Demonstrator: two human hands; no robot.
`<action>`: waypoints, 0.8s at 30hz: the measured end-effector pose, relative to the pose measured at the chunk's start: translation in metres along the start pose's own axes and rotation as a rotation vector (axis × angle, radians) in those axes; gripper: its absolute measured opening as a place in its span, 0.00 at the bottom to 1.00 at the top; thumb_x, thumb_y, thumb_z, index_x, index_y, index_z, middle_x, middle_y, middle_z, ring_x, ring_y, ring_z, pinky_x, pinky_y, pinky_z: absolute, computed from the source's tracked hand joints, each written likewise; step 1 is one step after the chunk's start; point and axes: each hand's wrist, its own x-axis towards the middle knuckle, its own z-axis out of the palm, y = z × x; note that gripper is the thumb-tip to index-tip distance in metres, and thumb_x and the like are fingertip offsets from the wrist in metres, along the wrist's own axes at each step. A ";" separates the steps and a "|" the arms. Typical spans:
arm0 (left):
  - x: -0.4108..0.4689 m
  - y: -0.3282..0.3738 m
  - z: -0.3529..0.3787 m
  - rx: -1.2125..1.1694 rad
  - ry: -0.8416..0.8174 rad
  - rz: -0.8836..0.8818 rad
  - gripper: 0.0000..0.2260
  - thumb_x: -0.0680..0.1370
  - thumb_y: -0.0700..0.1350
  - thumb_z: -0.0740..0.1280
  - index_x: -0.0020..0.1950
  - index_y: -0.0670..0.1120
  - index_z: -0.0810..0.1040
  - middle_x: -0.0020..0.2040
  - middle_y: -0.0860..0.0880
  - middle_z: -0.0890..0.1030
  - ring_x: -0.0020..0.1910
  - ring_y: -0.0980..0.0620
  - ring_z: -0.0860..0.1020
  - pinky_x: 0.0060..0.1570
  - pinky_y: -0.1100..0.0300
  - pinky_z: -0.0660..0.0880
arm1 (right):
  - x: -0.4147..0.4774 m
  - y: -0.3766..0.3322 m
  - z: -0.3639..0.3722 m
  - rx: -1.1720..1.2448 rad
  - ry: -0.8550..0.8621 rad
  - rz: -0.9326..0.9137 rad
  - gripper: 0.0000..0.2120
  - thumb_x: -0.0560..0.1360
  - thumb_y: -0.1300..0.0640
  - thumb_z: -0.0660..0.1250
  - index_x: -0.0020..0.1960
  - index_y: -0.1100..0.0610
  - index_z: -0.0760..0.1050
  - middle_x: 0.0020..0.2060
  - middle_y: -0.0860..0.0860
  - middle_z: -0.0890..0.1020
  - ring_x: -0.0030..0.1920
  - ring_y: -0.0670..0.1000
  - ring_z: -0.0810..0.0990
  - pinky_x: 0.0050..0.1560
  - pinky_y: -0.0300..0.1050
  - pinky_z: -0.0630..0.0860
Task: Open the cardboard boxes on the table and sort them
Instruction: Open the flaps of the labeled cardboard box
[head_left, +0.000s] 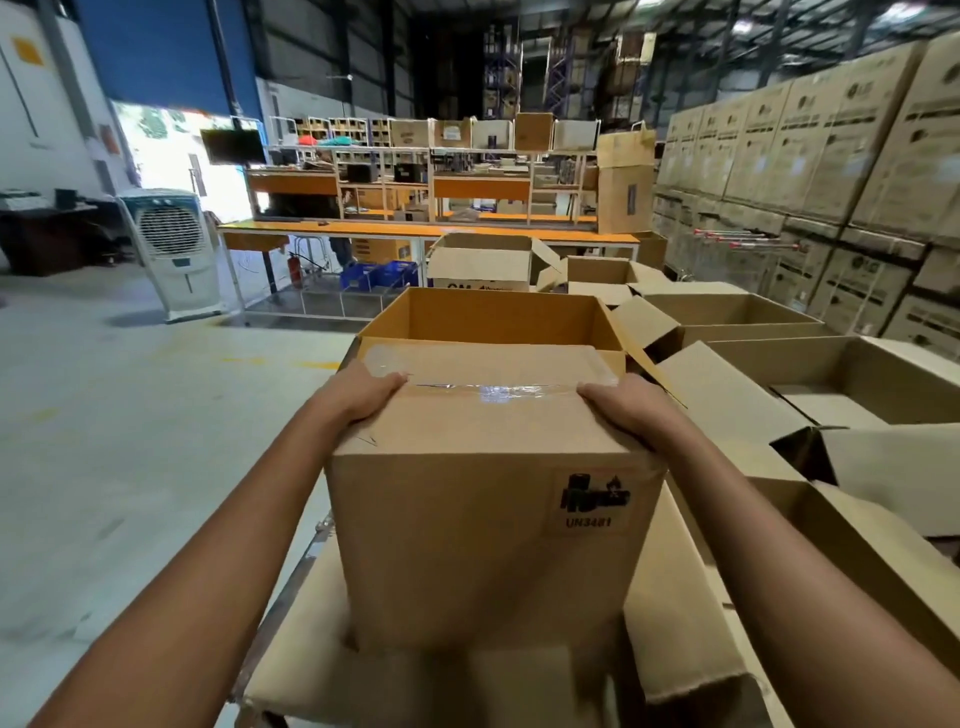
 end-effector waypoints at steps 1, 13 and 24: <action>-0.005 -0.001 0.000 -0.001 0.013 0.016 0.31 0.79 0.61 0.64 0.74 0.42 0.67 0.71 0.40 0.73 0.67 0.39 0.73 0.66 0.47 0.69 | -0.006 0.001 0.001 -0.034 0.041 0.001 0.34 0.77 0.32 0.58 0.67 0.60 0.74 0.62 0.58 0.80 0.58 0.59 0.79 0.60 0.57 0.77; -0.149 -0.055 0.000 -0.316 0.264 0.196 0.26 0.82 0.64 0.55 0.74 0.51 0.66 0.67 0.46 0.76 0.62 0.42 0.76 0.61 0.45 0.73 | -0.169 0.044 0.027 0.149 0.412 -0.064 0.31 0.77 0.33 0.60 0.72 0.51 0.66 0.61 0.56 0.80 0.58 0.60 0.78 0.54 0.54 0.75; -0.237 -0.207 0.033 -0.976 -0.069 -0.068 0.36 0.74 0.75 0.48 0.63 0.53 0.81 0.57 0.47 0.84 0.58 0.47 0.82 0.62 0.46 0.76 | -0.286 0.090 0.163 0.537 0.327 -0.003 0.26 0.76 0.50 0.70 0.69 0.57 0.64 0.61 0.57 0.78 0.53 0.53 0.76 0.53 0.45 0.71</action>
